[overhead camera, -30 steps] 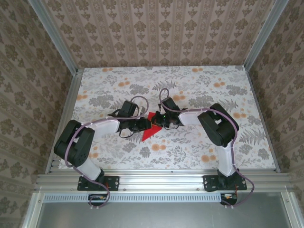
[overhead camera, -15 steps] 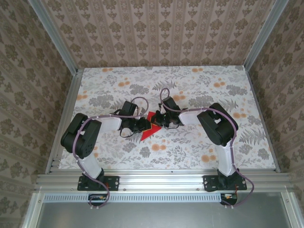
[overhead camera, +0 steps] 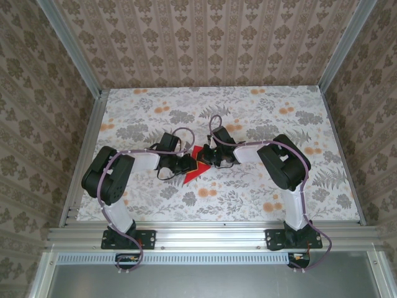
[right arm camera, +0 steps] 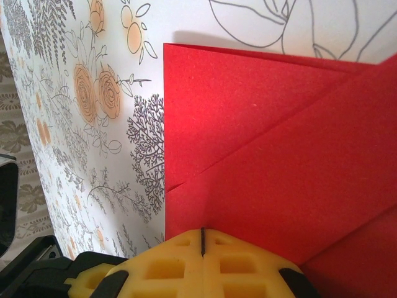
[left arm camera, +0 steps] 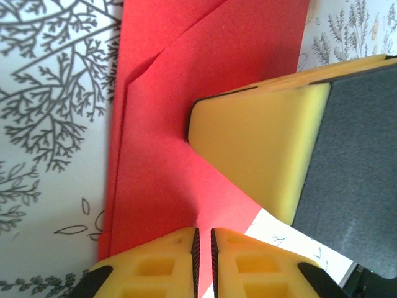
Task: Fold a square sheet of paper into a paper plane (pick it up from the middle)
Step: Fourth fold the wing at the center of the table.
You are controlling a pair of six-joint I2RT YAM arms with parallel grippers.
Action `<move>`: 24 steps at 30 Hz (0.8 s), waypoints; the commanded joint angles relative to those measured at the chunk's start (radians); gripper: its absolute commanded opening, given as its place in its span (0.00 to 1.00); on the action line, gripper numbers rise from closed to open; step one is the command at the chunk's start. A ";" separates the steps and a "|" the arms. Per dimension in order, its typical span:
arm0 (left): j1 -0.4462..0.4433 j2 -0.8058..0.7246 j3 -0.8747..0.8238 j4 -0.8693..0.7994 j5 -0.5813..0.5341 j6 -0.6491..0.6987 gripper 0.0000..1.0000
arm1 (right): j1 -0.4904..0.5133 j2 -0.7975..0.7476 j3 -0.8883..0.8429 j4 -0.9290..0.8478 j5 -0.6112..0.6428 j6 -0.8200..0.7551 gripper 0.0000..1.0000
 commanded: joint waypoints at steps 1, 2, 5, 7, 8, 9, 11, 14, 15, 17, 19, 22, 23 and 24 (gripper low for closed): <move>0.004 -0.021 -0.025 -0.084 -0.027 0.037 0.16 | -0.013 0.075 -0.039 -0.089 0.058 -0.001 0.00; 0.004 -0.031 -0.035 -0.093 -0.032 0.043 0.16 | -0.014 0.075 -0.038 -0.090 0.058 -0.001 0.00; 0.005 -0.063 -0.062 -0.122 -0.047 0.054 0.16 | -0.015 0.076 -0.039 -0.092 0.061 -0.001 0.00; 0.007 -0.092 -0.087 -0.140 -0.052 0.059 0.16 | -0.017 0.077 -0.040 -0.093 0.061 -0.001 0.00; 0.008 -0.105 -0.098 -0.144 -0.053 0.059 0.16 | -0.017 0.077 -0.041 -0.091 0.061 -0.001 0.00; 0.009 -0.123 -0.111 -0.149 -0.056 0.059 0.16 | -0.018 0.079 -0.042 -0.092 0.061 0.000 0.00; 0.009 -0.152 -0.133 -0.161 -0.058 0.061 0.16 | -0.018 0.079 -0.040 -0.086 0.056 0.000 0.00; 0.008 -0.194 -0.145 -0.173 -0.060 0.060 0.16 | -0.023 0.074 -0.032 -0.058 0.030 0.006 0.00; 0.009 -0.206 -0.143 -0.175 -0.062 0.058 0.16 | -0.024 0.067 -0.022 -0.043 0.015 0.008 0.00; 0.009 -0.219 -0.131 -0.178 -0.066 0.053 0.16 | -0.026 0.050 0.004 -0.024 -0.011 0.009 0.01; 0.009 -0.225 -0.121 -0.174 -0.071 0.048 0.16 | -0.026 0.022 0.034 -0.017 -0.035 0.005 0.01; 0.009 -0.231 -0.109 -0.164 -0.066 0.040 0.16 | -0.026 -0.032 0.053 -0.014 -0.057 -0.010 0.02; 0.009 -0.237 -0.107 -0.155 -0.060 0.036 0.16 | -0.025 -0.048 0.052 -0.022 -0.056 -0.015 0.02; 0.009 -0.243 -0.107 -0.150 -0.055 0.032 0.16 | -0.026 -0.065 0.047 -0.027 -0.055 -0.019 0.03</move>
